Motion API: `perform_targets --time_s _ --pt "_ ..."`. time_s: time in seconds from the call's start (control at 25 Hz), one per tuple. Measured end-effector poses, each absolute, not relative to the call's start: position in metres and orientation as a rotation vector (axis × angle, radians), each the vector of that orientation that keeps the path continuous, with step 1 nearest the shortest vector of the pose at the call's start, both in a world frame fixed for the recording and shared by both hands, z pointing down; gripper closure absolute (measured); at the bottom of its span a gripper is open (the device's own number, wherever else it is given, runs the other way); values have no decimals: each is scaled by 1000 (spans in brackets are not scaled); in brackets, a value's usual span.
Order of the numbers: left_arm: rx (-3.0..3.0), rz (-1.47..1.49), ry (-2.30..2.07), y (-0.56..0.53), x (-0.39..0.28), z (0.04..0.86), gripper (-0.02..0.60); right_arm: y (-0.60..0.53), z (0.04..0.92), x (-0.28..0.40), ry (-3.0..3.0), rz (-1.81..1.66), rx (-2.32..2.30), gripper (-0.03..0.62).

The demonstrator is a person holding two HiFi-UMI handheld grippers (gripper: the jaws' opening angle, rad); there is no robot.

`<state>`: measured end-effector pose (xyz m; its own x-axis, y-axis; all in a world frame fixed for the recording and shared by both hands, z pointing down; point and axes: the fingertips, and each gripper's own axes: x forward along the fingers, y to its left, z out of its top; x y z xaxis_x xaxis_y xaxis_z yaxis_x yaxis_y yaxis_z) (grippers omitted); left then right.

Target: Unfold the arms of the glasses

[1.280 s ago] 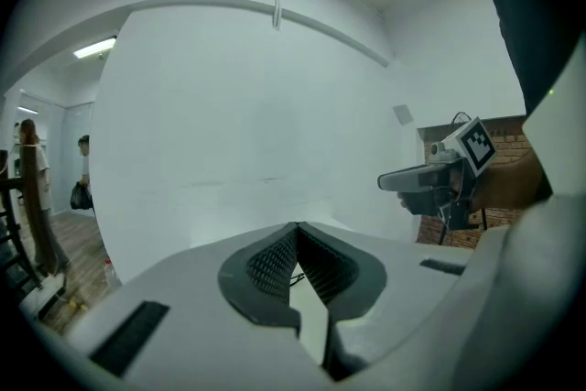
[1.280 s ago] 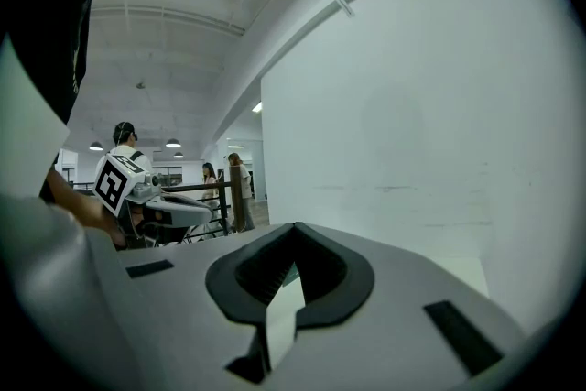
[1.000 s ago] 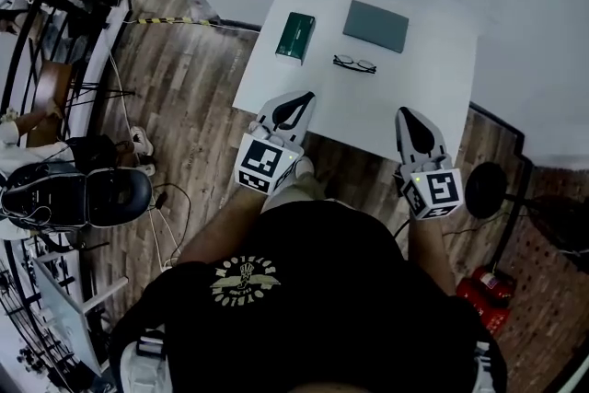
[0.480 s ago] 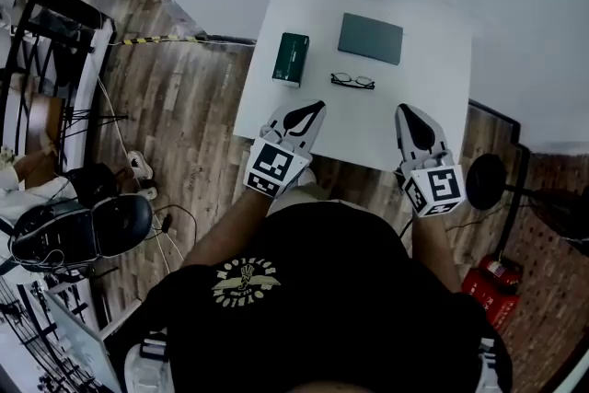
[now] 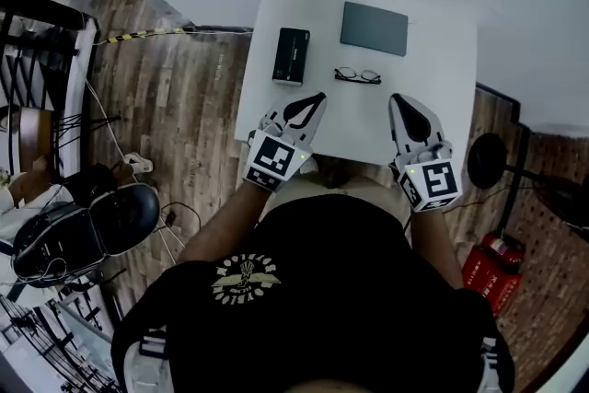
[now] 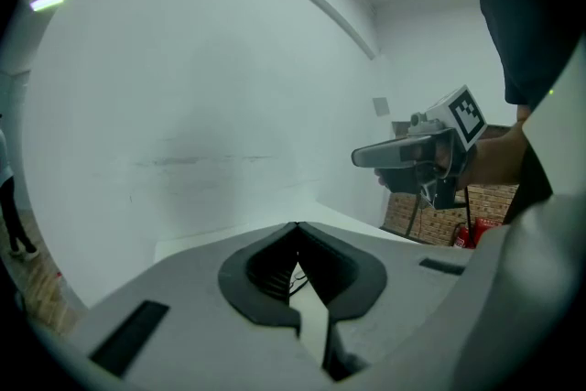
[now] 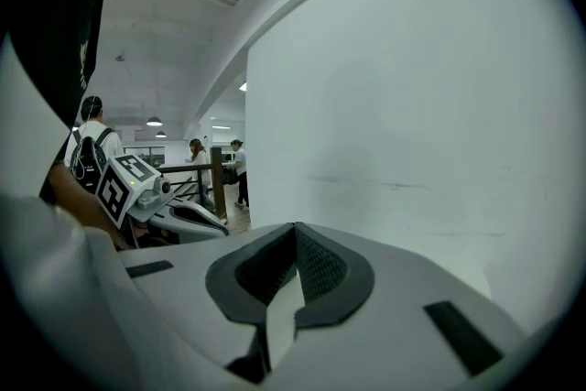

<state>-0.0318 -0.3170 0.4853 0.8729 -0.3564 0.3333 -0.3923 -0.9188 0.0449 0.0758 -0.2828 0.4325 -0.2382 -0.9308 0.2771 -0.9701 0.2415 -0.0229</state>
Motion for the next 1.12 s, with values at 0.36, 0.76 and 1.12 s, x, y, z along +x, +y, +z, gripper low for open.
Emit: perform_targets --time_s 0.36,0.76,1.12 --pt "2927 524 -570 -335 18 497 574 -293 454 129 -2269 355 1838 595" --pt "2877 816 -607 -368 57 568 574 -327 480 169 -2289 421 1814 595" --pt "2897 1242 -473 -347 98 652 572 -290 474 200 -2270 427 1829 595"
